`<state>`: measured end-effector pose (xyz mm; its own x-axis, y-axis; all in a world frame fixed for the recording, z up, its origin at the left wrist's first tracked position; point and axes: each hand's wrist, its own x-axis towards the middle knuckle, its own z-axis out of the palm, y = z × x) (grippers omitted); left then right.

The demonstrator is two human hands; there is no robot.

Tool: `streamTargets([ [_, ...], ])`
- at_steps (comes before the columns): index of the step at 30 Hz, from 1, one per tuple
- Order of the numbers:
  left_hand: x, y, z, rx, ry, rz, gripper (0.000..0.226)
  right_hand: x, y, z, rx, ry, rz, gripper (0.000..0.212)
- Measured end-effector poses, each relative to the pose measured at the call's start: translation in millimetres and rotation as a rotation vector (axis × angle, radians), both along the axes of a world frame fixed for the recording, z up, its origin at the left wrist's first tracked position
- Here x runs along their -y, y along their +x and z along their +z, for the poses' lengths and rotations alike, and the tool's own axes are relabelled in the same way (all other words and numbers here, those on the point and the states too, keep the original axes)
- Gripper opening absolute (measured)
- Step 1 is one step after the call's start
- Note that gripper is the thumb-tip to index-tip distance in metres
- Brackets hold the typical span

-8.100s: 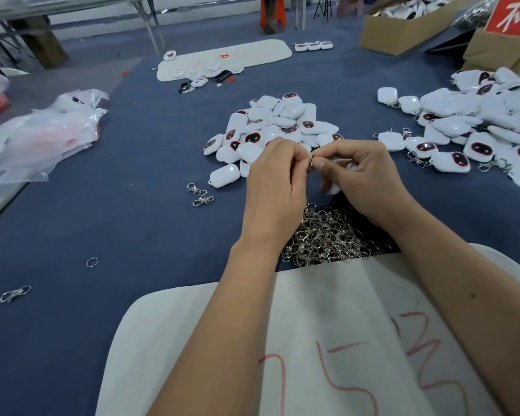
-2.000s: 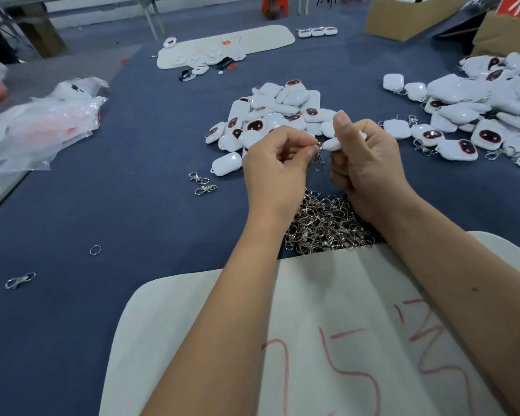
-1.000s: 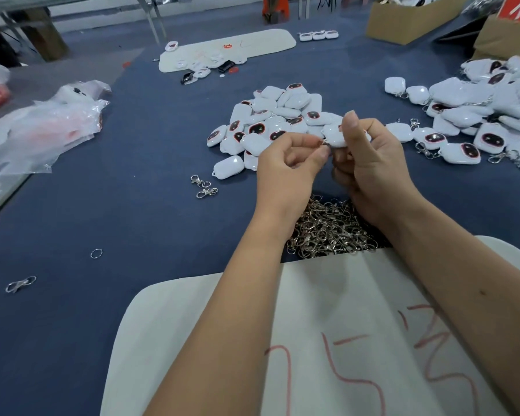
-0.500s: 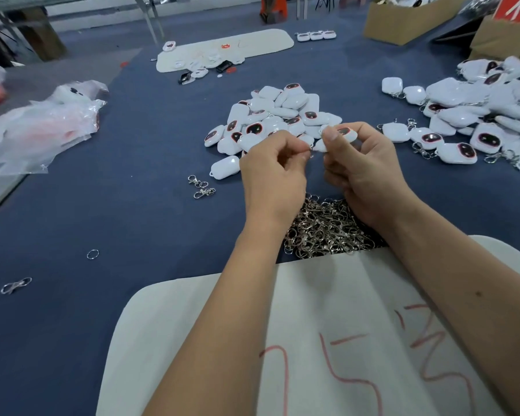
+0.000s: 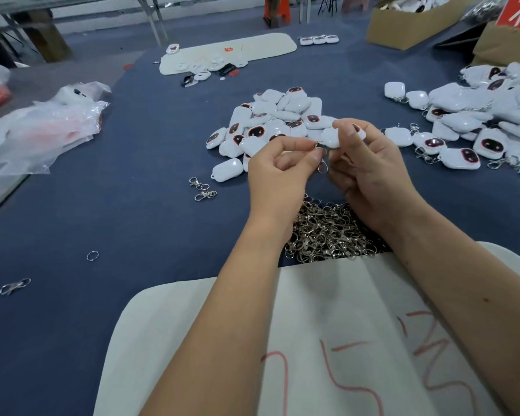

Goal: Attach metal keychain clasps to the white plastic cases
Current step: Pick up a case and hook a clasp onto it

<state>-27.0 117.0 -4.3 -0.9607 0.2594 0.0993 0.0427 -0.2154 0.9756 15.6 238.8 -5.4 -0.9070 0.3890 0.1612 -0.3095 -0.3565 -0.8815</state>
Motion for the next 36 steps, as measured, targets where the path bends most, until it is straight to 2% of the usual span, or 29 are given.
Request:
streamTargets([
  [3, -1, 2, 2, 0.102, 0.102, 0.017, 0.016, 0, 0, -1, -0.015, -0.006, 0.025, 0.016],
  [5, -2, 1, 2, 0.092, 0.107, 0.049, 0.017, 0, -1, -2, -0.013, 0.007, 0.033, 0.023],
  [10, 2, -2, 0, -0.208, -0.148, 0.092, 0.018, 0, -1, -4, 0.027, 0.041, -0.012, 0.011],
  [14, 8, -3, -4, -0.484, -0.414, 0.092, 0.02, 2, 1, -5, 0.034, 0.132, -0.052, 0.015],
  [16, 10, -2, -4, -0.537, -0.466, 0.111, 0.016, 4, 1, -5, 0.035, 0.158, -0.077, 0.016],
  [18, 7, -2, -3, -0.416, -0.362, 0.133, 0.015, 4, 1, -3, 0.021, 0.11, -0.064, 0.018],
  [22, 0, 0, 0, -0.026, -0.09, 0.05, 0.012, 0, 1, -1, -0.033, 0.002, 0.046, 0.013],
  [24, -1, 1, 1, 0.039, -0.019, 0.005, 0.009, -1, 0, -1, -0.04, -0.018, 0.074, 0.012],
  [28, 0, 1, 4, 0.038, 0.028, -0.005, 0.014, 0, 0, -1, -0.029, -0.038, 0.069, 0.01],
  [30, 0, 1, 3, -0.028, -0.044, 0.028, 0.014, 0, 0, -1, -0.012, -0.023, 0.045, 0.009],
  [36, 6, -3, -4, -0.399, -0.463, 0.124, 0.015, 2, 2, -1, 0.03, 0.096, -0.016, 0.016],
])
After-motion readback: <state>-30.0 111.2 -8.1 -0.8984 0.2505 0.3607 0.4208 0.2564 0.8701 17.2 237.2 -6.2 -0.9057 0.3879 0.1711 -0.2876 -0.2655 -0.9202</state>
